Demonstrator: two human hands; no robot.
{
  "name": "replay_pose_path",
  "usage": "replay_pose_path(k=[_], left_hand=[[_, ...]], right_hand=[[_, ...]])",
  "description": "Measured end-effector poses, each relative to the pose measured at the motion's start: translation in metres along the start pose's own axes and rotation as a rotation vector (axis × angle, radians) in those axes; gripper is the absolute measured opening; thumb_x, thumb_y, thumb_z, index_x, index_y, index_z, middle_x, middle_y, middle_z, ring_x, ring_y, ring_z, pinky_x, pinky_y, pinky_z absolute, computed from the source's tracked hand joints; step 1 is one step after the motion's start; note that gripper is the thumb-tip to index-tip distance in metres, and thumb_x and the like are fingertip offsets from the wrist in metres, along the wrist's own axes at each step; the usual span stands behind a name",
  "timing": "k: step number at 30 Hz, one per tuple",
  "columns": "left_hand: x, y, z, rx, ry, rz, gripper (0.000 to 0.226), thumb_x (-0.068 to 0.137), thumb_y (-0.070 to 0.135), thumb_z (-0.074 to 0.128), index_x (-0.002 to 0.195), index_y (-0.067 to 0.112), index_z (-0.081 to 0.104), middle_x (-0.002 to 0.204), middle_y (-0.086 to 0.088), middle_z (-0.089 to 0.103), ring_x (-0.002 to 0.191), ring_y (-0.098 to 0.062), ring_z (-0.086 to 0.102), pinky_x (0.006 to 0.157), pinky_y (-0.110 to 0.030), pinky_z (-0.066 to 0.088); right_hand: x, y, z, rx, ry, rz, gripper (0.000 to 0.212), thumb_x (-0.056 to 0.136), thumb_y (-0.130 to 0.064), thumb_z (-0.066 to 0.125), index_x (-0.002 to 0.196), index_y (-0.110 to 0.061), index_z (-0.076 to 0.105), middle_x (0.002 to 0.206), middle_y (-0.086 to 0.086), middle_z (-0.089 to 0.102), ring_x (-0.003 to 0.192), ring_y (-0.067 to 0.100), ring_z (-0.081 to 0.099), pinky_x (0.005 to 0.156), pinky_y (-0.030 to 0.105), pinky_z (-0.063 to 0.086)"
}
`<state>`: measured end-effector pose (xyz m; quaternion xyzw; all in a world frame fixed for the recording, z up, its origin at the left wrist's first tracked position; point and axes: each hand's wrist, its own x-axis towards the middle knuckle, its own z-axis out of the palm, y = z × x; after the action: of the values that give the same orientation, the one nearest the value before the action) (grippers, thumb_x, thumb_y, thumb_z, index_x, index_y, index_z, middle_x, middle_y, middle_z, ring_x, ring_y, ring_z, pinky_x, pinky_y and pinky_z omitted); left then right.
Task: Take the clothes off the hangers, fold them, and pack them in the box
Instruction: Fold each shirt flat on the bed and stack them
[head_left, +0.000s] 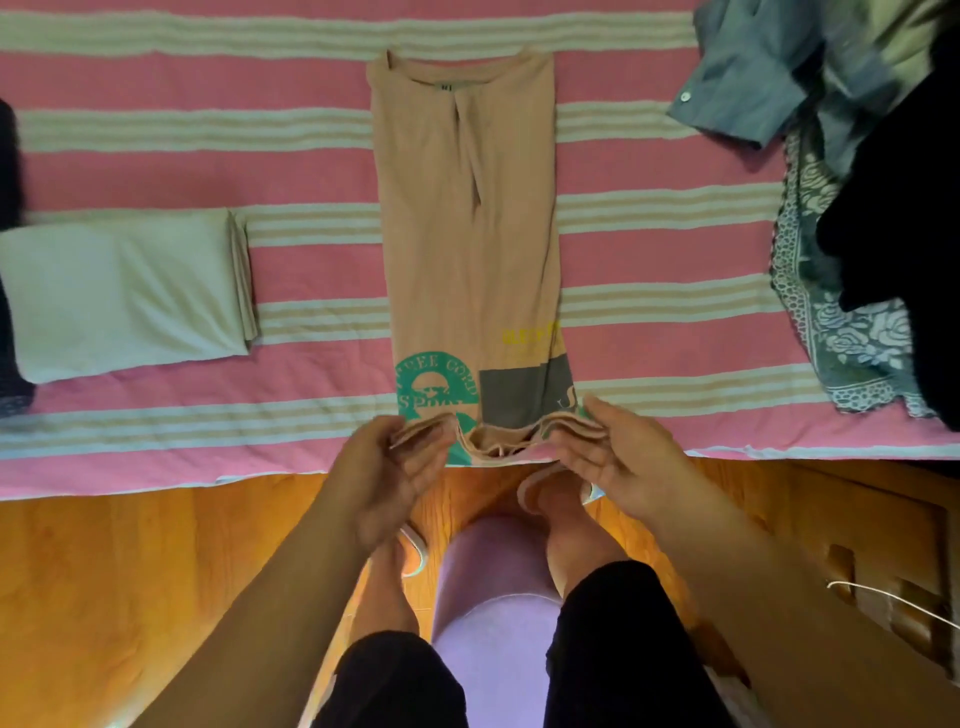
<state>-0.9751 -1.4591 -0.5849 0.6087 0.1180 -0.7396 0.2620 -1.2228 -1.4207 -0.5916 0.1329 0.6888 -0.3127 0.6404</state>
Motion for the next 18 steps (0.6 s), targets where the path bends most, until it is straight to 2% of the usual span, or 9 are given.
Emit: replay_pose_path(k=[2, 4, 6, 8, 9, 11, 14, 16, 18], left_hand=[[0.000, 0.025, 0.022, -0.082, -0.065, 0.149, 0.032, 0.102, 0.029, 0.047, 0.114, 0.004, 0.062, 0.113, -0.020, 0.073, 0.105, -0.031, 0.073, 0.098, -0.039, 0.054], [0.000, 0.034, 0.032, -0.037, -0.058, 0.282, 0.030, 0.104, 0.031, 0.047, 0.113, 0.006, 0.061, 0.115, -0.016, 0.073, 0.108, -0.030, 0.072, 0.099, -0.041, 0.053], [0.008, 0.028, 0.024, 0.238, 0.099, 0.394, 0.024, 0.103, 0.022, 0.052, 0.119, 0.006, 0.061, 0.112, -0.013, 0.073, 0.102, -0.027, 0.072, 0.093, -0.040, 0.055], [0.024, 0.014, 0.001, 0.600, 0.328, 0.430, 0.026, 0.100, 0.021, 0.060, 0.123, 0.009, 0.061, 0.110, -0.011, 0.071, 0.092, -0.026, 0.070, 0.083, -0.040, 0.055], [0.031, 0.006, -0.009, 0.718, 0.392, 0.410, 0.027, 0.098, 0.024, 0.064, 0.122, 0.011, 0.060, 0.110, -0.009, 0.070, 0.086, -0.025, 0.067, 0.075, -0.038, 0.055], [0.047, -0.006, -0.022, 0.801, 0.407, 0.368, 0.026, 0.095, 0.025, 0.070, 0.116, 0.014, 0.060, 0.106, -0.004, 0.068, 0.084, -0.022, 0.065, 0.066, -0.031, 0.049], [0.071, -0.020, -0.028, 0.834, 0.381, 0.403, 0.010, 0.096, 0.020, 0.069, 0.098, 0.011, 0.065, 0.095, -0.008, 0.071, 0.091, -0.029, 0.068, 0.072, -0.039, 0.054], [0.080, -0.027, -0.033, 0.871, 0.405, 0.431, 0.014, 0.100, 0.022, 0.063, 0.091, 0.011, 0.063, 0.088, -0.009, 0.071, 0.085, -0.029, 0.068, 0.078, -0.048, 0.055], [0.083, -0.028, -0.038, 0.930, 0.388, 0.442, 0.020, 0.103, 0.023, 0.056, 0.089, 0.009, 0.060, 0.082, -0.009, 0.071, 0.077, -0.026, 0.069, 0.075, -0.049, 0.055]], right_hand=[[0.006, -0.030, 0.010, 0.071, -0.009, -0.053, 0.033, 0.103, -0.039, 0.052, 0.104, -0.007, 0.062, 0.090, 0.015, 0.076, 0.072, 0.024, 0.075, 0.060, 0.033, 0.059], [0.018, -0.044, 0.012, -0.126, 0.101, -0.184, 0.022, 0.101, -0.029, 0.054, 0.098, -0.009, 0.061, 0.090, 0.013, 0.074, 0.069, 0.024, 0.073, 0.063, 0.035, 0.059], [0.041, -0.044, 0.003, -0.533, 0.273, -0.341, 0.008, 0.094, -0.019, 0.058, 0.097, -0.012, 0.063, 0.098, 0.011, 0.072, 0.078, 0.024, 0.071, 0.073, 0.039, 0.060], [0.060, -0.034, -0.003, -0.769, 0.245, -0.351, 0.016, 0.089, -0.018, 0.065, 0.104, -0.016, 0.061, 0.103, 0.006, 0.069, 0.092, 0.025, 0.067, 0.084, 0.042, 0.056], [0.068, -0.028, -0.005, -0.824, 0.193, -0.333, 0.022, 0.088, -0.018, 0.069, 0.108, -0.016, 0.060, 0.102, 0.004, 0.066, 0.095, 0.024, 0.065, 0.084, 0.039, 0.055], [0.081, -0.015, -0.007, -0.885, 0.162, -0.371, 0.022, 0.086, -0.015, 0.075, 0.102, -0.015, 0.061, 0.092, 0.002, 0.064, 0.088, 0.023, 0.064, 0.072, 0.031, 0.050], [0.092, 0.000, -0.008, -0.875, 0.176, -0.451, 0.023, 0.084, -0.009, 0.077, 0.079, -0.023, 0.059, 0.077, -0.004, 0.062, 0.072, 0.017, 0.060, 0.063, 0.027, 0.044], [0.091, 0.006, -0.008, -0.918, 0.169, -0.454, 0.023, 0.087, -0.009, 0.073, 0.075, -0.022, 0.058, 0.076, -0.005, 0.063, 0.069, 0.014, 0.059, 0.061, 0.027, 0.043], [0.085, 0.012, -0.014, -0.962, 0.242, -0.439, 0.024, 0.093, -0.018, 0.067, 0.073, -0.015, 0.056, 0.074, 0.001, 0.059, 0.069, 0.020, 0.055, 0.060, 0.032, 0.039]])
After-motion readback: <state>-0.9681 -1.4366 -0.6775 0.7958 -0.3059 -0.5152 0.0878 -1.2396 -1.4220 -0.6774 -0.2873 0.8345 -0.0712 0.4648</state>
